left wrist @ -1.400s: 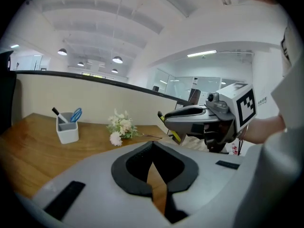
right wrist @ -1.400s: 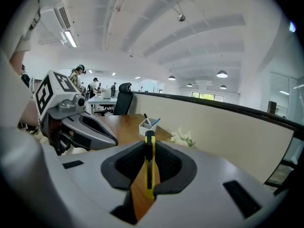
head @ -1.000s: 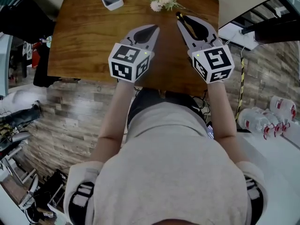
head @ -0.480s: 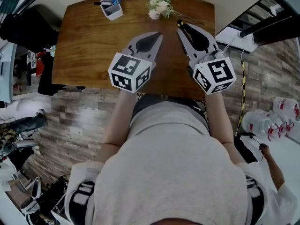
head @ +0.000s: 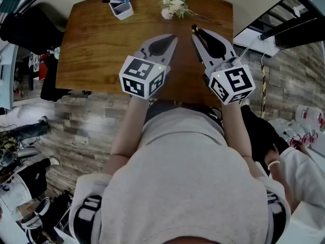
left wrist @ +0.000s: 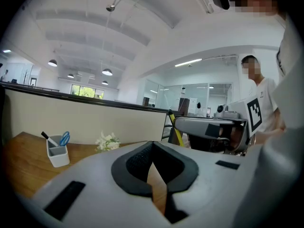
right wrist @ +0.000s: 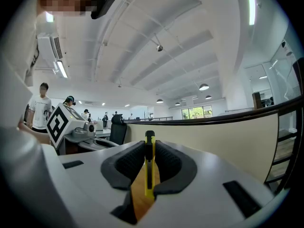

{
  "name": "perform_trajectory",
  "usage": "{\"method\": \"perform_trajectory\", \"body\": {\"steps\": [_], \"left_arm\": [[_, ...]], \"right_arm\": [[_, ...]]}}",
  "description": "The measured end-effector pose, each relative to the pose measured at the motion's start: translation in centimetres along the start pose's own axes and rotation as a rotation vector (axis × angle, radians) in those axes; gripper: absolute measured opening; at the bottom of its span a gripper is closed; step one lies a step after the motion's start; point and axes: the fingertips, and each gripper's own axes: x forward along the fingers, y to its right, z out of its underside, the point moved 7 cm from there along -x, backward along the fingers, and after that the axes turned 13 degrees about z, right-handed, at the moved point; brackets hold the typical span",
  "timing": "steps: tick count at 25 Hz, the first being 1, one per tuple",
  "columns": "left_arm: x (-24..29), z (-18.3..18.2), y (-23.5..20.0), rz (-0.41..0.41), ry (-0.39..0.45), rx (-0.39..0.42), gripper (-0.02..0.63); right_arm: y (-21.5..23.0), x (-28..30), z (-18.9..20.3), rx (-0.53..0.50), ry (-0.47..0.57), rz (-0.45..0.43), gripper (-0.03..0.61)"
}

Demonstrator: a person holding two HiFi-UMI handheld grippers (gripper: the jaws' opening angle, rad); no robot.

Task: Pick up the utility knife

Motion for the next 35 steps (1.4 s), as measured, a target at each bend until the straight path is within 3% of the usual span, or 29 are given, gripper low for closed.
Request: {"method": "perform_trajectory", "body": {"steps": [35], "left_arm": [[-0.3,0.8,0.5,0.008,0.001,-0.035,0.012]], "right_arm": [[-0.1,-0.4,1.4,0.02,-0.054,-0.01,0.078]]}}
